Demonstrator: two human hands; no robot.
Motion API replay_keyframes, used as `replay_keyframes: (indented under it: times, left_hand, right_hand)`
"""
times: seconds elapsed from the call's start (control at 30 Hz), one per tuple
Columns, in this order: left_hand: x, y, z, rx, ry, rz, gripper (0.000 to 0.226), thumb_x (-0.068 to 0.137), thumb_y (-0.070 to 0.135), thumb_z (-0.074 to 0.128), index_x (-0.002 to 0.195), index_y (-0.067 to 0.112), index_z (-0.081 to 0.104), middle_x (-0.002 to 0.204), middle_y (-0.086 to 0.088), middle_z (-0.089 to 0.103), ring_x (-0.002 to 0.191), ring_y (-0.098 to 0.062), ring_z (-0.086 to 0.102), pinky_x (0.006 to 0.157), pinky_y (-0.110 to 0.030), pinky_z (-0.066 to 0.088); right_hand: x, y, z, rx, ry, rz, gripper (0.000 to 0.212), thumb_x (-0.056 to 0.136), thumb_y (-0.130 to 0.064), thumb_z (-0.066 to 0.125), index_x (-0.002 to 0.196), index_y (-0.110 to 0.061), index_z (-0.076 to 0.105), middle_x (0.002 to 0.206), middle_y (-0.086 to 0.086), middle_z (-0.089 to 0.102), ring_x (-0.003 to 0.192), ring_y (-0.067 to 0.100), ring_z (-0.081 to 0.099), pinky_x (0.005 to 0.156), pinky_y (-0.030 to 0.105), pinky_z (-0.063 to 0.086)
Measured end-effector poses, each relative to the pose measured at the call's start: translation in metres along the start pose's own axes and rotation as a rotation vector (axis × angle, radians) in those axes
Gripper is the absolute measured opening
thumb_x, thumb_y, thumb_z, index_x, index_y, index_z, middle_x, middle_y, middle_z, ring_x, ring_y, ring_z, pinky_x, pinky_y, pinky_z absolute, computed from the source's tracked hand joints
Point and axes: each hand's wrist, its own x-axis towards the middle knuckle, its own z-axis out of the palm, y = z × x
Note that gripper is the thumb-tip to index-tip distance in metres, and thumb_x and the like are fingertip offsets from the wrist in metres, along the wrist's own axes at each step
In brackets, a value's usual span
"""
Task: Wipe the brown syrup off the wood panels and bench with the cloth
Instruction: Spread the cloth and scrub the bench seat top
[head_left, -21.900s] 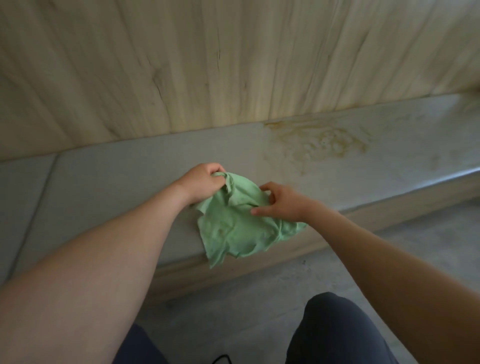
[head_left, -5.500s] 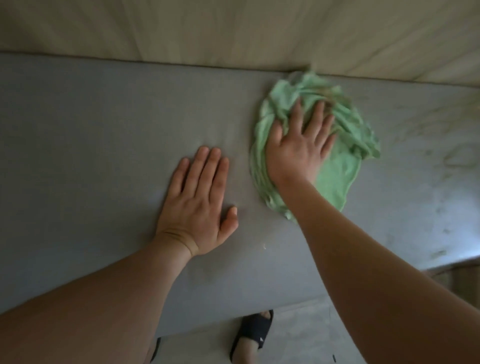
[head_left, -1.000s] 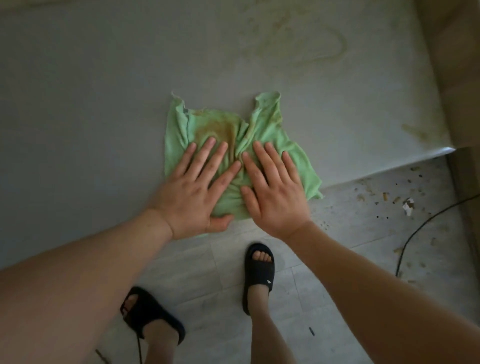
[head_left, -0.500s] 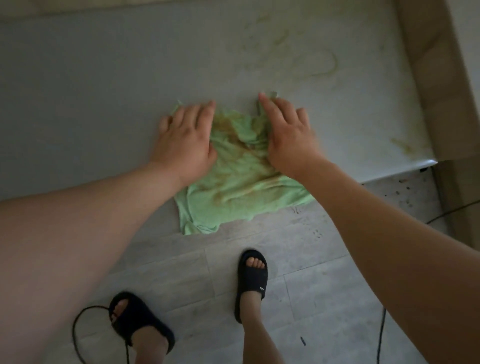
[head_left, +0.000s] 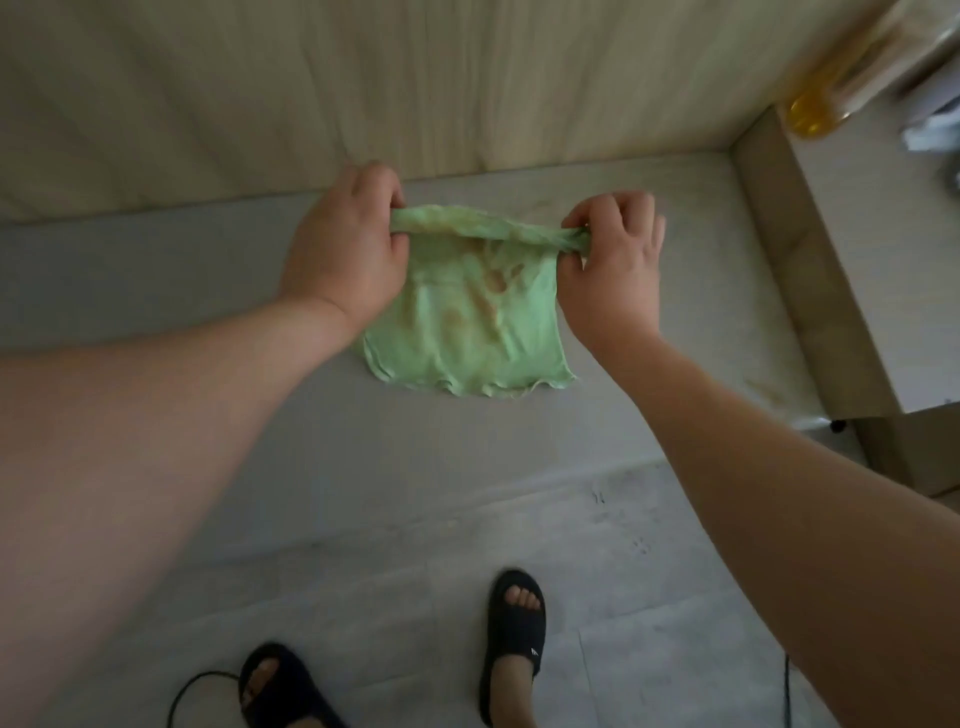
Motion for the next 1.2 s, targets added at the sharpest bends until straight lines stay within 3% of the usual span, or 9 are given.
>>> replay_keyframes:
  times: [0.27,0.37,0.47,0.57,0.77,0.87,0.93,1.07,1.2]
  left_hand:
    - [-0.045,-0.006,-0.045,0.091,-0.129,0.379,0.032,0.065,0.006,0.079,0.09,0.008,0.058,0.091,-0.016,0.058,0.068,-0.04,0.059,0.054,-0.04,0.045]
    - [-0.097,-0.027,-0.02,0.175,-0.414,0.439,0.037,0.066,0.011,0.08,0.095,0.013,0.058,0.091,-0.011,0.059,0.072,-0.037,0.063,0.057,-0.04,0.049]
    - [-0.145,-0.037,0.008,0.235,-0.808,0.314,0.03,0.089,0.02,0.063,0.118,0.018,0.055,0.117,-0.006,0.058,0.105,-0.034,0.063,0.081,-0.041,0.052]
    - [-0.172,-0.039,0.022,0.336,-0.942,0.315,0.025,0.095,0.028,0.056,0.119,0.02,0.058,0.122,-0.002,0.057,0.12,-0.026,0.055,0.093,-0.037,0.043]
    - [-0.171,-0.043,0.011,0.003,-0.956,0.086,0.009,0.082,0.032,0.059,0.084,0.024,0.059,0.09,-0.001,0.062,0.093,-0.028,0.063,0.071,-0.032,0.042]
    - [-0.136,-0.042,0.007,-0.073,-0.715,-0.041,0.015,0.074,0.035,0.053,0.07,0.023,0.046,0.072,-0.003,0.058,0.077,-0.035,0.063,0.061,-0.034,0.04]
    - [-0.106,-0.043,0.009,-0.032,-0.513,-0.079,0.009,0.08,0.024,0.062,0.083,0.017,0.057,0.088,-0.016,0.065,0.087,-0.04,0.064,0.07,-0.04,0.047]
    - [-0.068,-0.05,0.015,0.239,-0.277,-0.205,0.051,0.078,0.015,0.069,0.126,0.005,0.054,0.127,-0.023,0.049,0.117,-0.046,0.047,0.092,-0.052,0.045]
    - [-0.074,-0.06,0.036,0.239,-0.331,-0.095,0.034,0.083,0.005,0.061,0.116,0.002,0.061,0.122,-0.023,0.051,0.115,-0.046,0.049,0.092,-0.055,0.049]
  right_hand:
    - [-0.026,-0.021,-0.031,-0.032,0.02,-0.313,0.021,0.066,-0.001,0.062,0.085,-0.008,0.057,0.096,0.011,0.057,0.088,0.033,0.047,0.076,0.041,0.041]
    - [-0.085,0.015,-0.021,-0.14,-0.233,-0.398,0.02,0.066,-0.01,0.067,0.084,-0.011,0.058,0.086,0.005,0.056,0.086,0.032,0.05,0.074,0.039,0.037]
    - [-0.143,0.047,-0.008,-0.228,-0.594,-0.419,0.024,0.066,-0.02,0.068,0.088,-0.018,0.058,0.085,-0.001,0.058,0.087,0.03,0.052,0.079,0.039,0.037]
    - [-0.176,0.059,-0.005,-0.226,-0.779,-0.382,0.019,0.07,-0.03,0.057,0.088,-0.023,0.056,0.081,-0.006,0.06,0.082,0.026,0.053,0.078,0.039,0.041]
    - [-0.17,0.055,-0.013,-0.086,-0.732,-0.289,0.019,0.073,-0.031,0.049,0.073,-0.018,0.064,0.072,-0.005,0.055,0.072,0.022,0.048,0.066,0.035,0.043]
    - [-0.128,0.039,-0.009,-0.016,-0.543,-0.118,0.024,0.077,-0.029,0.048,0.068,-0.011,0.061,0.07,0.002,0.053,0.072,0.026,0.048,0.062,0.035,0.042]
    - [-0.093,0.026,0.0,-0.003,-0.414,0.049,0.021,0.083,-0.024,0.052,0.081,-0.008,0.064,0.08,0.006,0.057,0.084,0.029,0.052,0.07,0.037,0.044]
    - [-0.056,0.005,0.028,-0.112,-0.303,0.237,0.05,0.092,-0.019,0.06,0.141,-0.016,0.054,0.131,0.015,0.049,0.119,0.035,0.042,0.106,0.041,0.036]
    - [-0.068,-0.012,0.057,-0.104,-0.386,0.244,0.039,0.096,-0.016,0.055,0.134,-0.011,0.056,0.134,0.016,0.047,0.125,0.036,0.042,0.105,0.04,0.036]
